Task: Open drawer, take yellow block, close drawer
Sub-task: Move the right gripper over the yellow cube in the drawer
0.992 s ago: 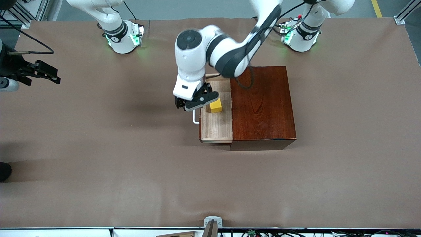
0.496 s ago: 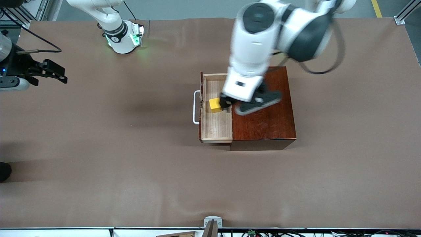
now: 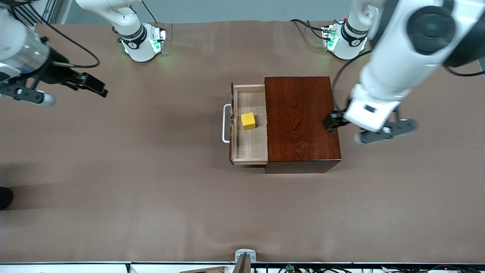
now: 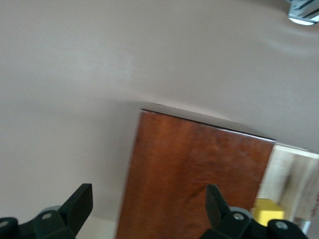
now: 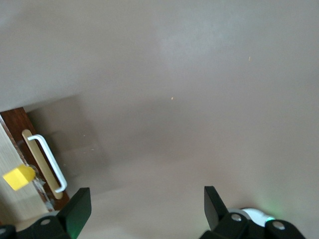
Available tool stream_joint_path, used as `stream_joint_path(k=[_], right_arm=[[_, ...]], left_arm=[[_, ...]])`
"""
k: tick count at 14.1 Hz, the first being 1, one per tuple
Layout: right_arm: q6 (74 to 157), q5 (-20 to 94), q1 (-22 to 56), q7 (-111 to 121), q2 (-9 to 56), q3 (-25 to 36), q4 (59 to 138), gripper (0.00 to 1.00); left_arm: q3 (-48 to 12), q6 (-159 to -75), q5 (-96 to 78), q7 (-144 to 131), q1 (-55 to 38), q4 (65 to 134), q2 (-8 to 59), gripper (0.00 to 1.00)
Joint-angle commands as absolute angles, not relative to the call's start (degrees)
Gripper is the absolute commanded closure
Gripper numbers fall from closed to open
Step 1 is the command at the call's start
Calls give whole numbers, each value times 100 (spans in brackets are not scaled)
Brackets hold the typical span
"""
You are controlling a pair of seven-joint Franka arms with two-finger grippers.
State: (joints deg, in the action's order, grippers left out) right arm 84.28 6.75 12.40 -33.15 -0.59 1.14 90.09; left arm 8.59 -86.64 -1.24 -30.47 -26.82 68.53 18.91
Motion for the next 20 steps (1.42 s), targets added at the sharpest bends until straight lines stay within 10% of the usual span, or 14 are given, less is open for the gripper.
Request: stream_joint_path(k=[1,10,20], right_arm=[[8455,721,1660,-4837,175,141,8991,0],[8648,888,2329,-5834,624,141,8789,0],[10159,1062,3549,-8425,1695,141,8789,0]], left_arm=[[765,-8657,-53,-2070,-2156,7644,1232,0],[756,-8815,-53,-729,-1222,9429,-174,0],[738,-8771,-44,-800,-1266,9440,-334,0]])
